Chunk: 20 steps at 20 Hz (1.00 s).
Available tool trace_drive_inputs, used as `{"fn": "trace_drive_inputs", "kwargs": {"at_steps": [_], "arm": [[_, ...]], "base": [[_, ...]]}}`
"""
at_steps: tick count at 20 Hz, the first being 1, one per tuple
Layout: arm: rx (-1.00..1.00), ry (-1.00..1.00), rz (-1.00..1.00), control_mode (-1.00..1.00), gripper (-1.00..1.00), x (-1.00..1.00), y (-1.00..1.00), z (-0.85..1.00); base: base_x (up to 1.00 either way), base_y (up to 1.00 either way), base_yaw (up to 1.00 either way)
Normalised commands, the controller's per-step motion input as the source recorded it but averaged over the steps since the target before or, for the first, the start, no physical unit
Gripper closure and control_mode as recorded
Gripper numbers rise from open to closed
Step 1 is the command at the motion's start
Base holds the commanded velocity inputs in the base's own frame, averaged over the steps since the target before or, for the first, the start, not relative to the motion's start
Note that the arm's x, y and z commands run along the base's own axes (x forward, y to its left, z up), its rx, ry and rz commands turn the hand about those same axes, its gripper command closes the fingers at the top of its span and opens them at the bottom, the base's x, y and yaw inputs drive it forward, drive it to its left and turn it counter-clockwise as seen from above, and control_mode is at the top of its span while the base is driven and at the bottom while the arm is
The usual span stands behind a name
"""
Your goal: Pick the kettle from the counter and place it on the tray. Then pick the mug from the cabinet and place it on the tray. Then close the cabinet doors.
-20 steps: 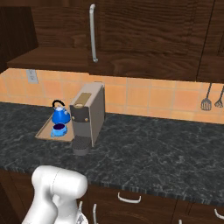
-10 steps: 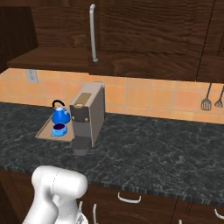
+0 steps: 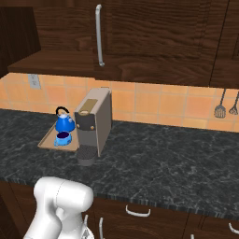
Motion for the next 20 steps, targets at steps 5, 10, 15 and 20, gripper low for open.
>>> {"fn": "trace_drive_inputs", "kwargs": {"at_steps": [5,10,15,20], "arm": [[-0.02,-0.01,-0.10,-1.00,1.00,0.01,0.51,-0.17],[0.00,0.00,-0.13,-1.00,1.00,0.36,0.57,-0.25],[0.00,0.00,-0.15,-1.00,1.00,0.64,0.62,-0.19],[0.00,0.00,-0.25,-1.00,1.00,1.00,0.58,-0.21]], "base": [[0.00,0.00,0.00],[0.00,0.00,0.00],[0.00,0.00,0.00],[0.00,0.00,0.00]]}}
